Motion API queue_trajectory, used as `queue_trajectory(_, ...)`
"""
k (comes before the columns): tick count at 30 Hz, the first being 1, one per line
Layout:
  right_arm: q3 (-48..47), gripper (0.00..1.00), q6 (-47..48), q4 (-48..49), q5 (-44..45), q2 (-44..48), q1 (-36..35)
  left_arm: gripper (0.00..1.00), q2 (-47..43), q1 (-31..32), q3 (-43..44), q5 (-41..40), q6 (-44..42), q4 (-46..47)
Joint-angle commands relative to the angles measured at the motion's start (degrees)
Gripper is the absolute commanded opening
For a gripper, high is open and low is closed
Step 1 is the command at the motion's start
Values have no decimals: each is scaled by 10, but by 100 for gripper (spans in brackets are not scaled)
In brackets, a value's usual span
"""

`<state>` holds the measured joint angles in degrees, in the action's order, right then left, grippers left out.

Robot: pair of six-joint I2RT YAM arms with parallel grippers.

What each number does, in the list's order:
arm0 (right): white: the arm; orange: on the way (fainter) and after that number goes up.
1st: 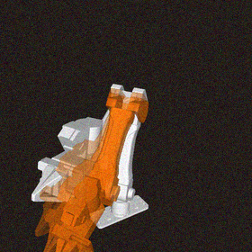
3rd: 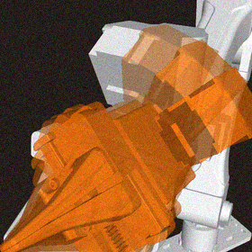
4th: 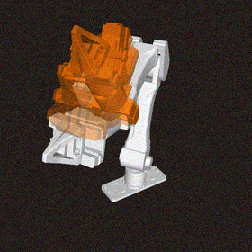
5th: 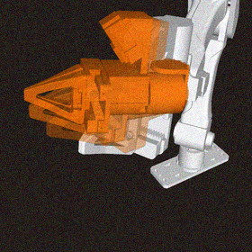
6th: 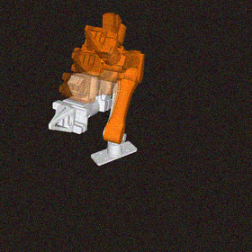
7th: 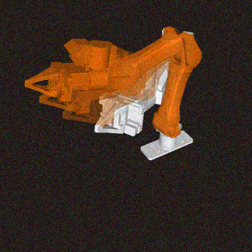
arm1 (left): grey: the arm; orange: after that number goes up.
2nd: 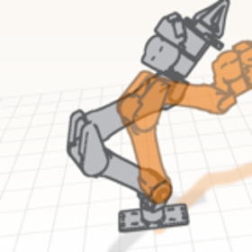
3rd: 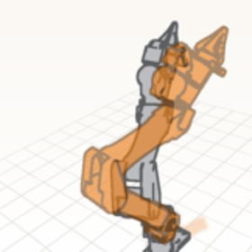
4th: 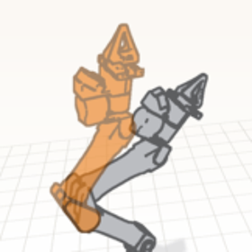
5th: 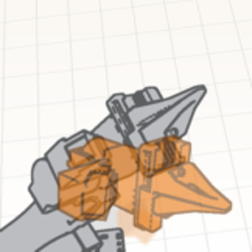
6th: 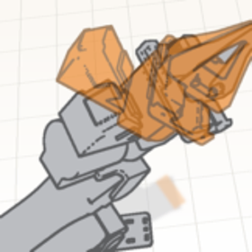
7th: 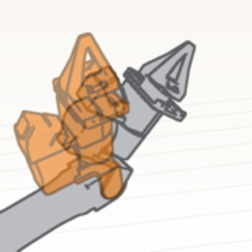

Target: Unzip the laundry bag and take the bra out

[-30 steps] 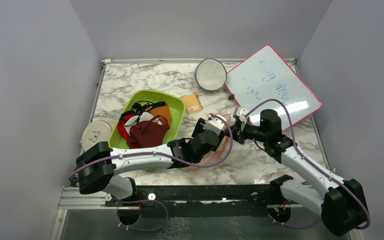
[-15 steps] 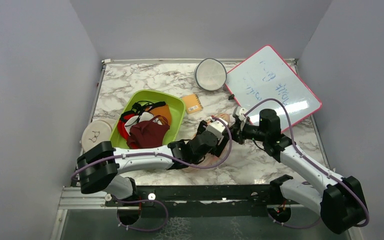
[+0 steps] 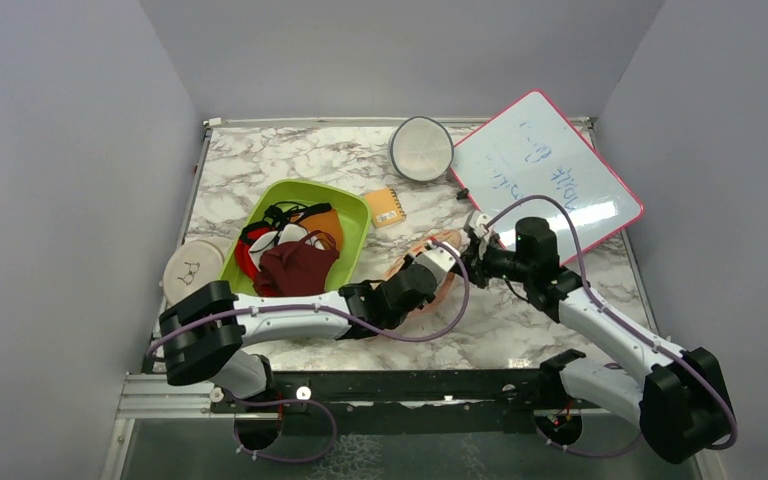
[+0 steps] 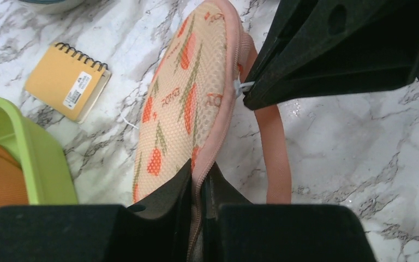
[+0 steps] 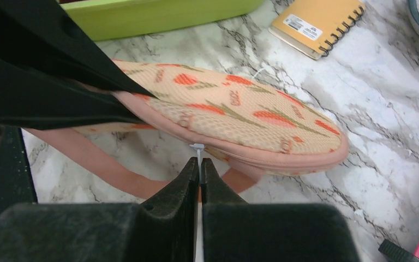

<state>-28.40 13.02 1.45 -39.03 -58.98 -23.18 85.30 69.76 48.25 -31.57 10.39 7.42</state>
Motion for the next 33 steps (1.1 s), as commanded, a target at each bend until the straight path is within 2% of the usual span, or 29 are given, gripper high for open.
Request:
queue_trajectory(1,-18,1,-19,6,59,-8,23,0,-73,-1,-29,15,-86,-4)
queue_trajectory(5,-30,1,-21,21,21,-37,74,0,-130,-1,-67,48,-119,12)
queue_trajectory(11,-45,1,3,57,-7,-77,104,0,-181,-1,-131,154,-145,92)
queue_trajectory(18,-63,1,38,9,-64,-48,104,0,-151,-1,-99,160,-114,43)
queue_trajectory(23,-63,1,43,-14,-86,-36,104,25,-137,-1,-78,158,-61,25)
queue_trajectory(29,-46,1,29,11,-102,-3,104,36,-129,3,-56,156,0,-17)
queue_trajectory(33,-38,1,17,42,-117,-2,103,50,-147,4,-34,135,35,-61)
